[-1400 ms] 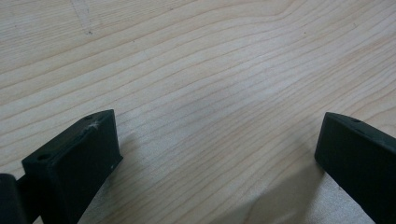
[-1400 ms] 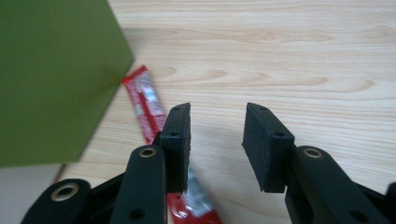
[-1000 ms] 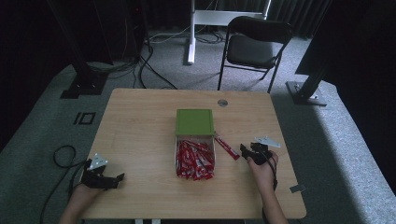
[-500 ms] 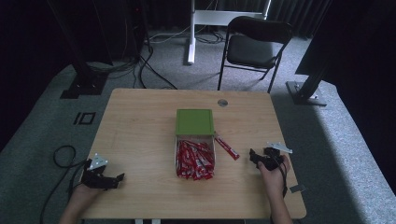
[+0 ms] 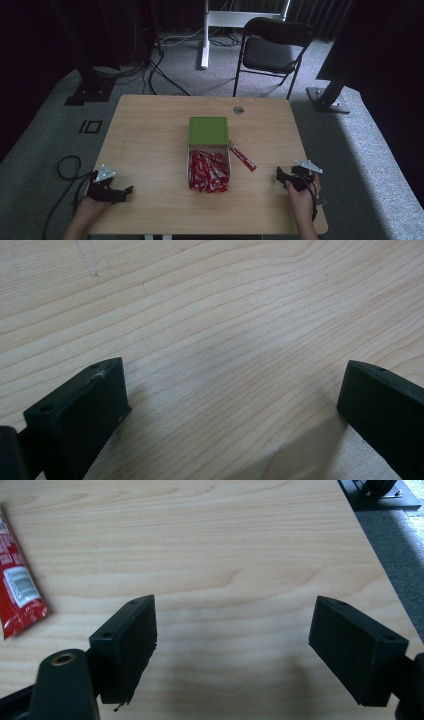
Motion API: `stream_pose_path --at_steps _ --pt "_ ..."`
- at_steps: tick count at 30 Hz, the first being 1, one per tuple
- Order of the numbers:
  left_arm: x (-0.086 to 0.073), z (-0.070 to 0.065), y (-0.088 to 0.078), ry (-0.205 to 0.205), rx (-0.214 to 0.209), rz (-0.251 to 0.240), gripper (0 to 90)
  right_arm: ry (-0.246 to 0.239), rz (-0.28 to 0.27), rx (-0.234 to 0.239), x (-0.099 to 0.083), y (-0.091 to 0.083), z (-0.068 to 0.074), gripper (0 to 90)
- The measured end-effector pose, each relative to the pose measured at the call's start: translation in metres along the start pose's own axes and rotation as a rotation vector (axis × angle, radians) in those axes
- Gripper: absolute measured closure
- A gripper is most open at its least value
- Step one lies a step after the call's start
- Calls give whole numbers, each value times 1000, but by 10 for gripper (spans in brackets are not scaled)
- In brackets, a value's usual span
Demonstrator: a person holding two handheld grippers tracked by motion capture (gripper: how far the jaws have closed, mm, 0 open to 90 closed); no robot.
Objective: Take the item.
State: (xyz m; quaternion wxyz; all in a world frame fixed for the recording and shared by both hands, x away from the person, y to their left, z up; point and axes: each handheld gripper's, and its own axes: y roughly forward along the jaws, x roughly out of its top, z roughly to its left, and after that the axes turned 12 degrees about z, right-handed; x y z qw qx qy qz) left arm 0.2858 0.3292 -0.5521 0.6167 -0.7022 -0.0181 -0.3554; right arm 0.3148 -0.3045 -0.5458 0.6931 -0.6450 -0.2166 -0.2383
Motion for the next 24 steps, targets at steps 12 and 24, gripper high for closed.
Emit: stream_pose_path --at_steps 12,24 --pt "0 0 0 0 0 0 7 -14 9 -15 -23 -7 -2 173" --pt "0 0 0 0 0 0 7 -3 39 -38 -40 -17 -7 171"
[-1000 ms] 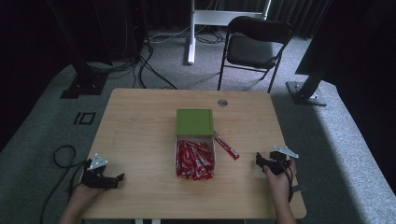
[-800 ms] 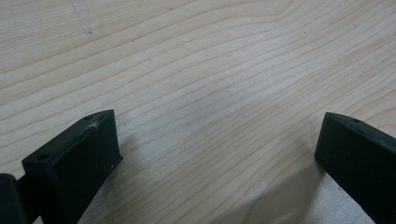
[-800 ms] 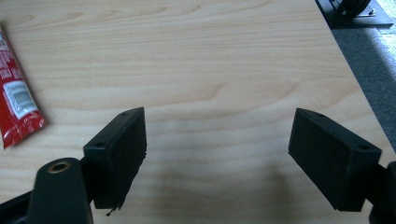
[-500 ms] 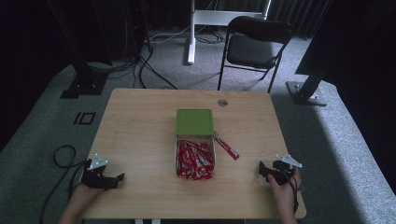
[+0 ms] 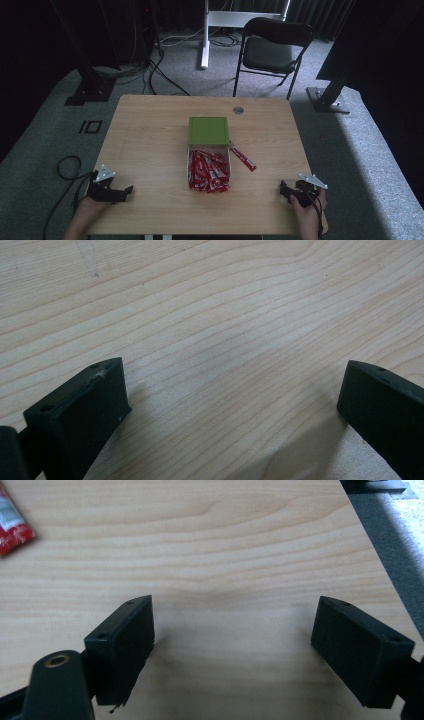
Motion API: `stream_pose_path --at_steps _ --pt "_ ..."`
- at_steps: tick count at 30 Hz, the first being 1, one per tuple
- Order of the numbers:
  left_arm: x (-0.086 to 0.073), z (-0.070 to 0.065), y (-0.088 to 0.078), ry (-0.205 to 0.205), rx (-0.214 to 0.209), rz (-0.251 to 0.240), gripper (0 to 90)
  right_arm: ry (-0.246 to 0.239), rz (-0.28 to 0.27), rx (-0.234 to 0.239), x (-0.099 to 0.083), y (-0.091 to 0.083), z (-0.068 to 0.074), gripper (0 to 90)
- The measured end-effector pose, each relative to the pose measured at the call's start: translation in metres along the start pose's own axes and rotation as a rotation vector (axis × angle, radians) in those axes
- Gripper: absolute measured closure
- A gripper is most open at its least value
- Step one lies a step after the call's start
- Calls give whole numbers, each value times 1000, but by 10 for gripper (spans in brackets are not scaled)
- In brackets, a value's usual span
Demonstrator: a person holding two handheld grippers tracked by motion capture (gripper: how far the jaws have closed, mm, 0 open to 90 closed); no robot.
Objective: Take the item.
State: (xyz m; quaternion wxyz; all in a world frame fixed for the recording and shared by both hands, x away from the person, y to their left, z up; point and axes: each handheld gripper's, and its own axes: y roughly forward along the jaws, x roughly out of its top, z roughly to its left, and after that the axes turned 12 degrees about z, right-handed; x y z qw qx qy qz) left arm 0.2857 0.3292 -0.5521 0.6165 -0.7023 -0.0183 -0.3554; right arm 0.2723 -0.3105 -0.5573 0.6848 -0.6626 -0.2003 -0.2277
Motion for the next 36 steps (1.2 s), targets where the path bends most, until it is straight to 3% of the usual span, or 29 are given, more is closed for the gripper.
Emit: stream_pose_path --at_steps 2,10,36 --pt "0 0 0 0 0 0 7 -26 4 -8 -2 -1 0 171" --pt "0 0 0 0 0 0 7 -40 9 5 -6 -4 -2 138" --pt "0 0 0 0 1 0 7 -45 13 5 -6 -3 -2 127"
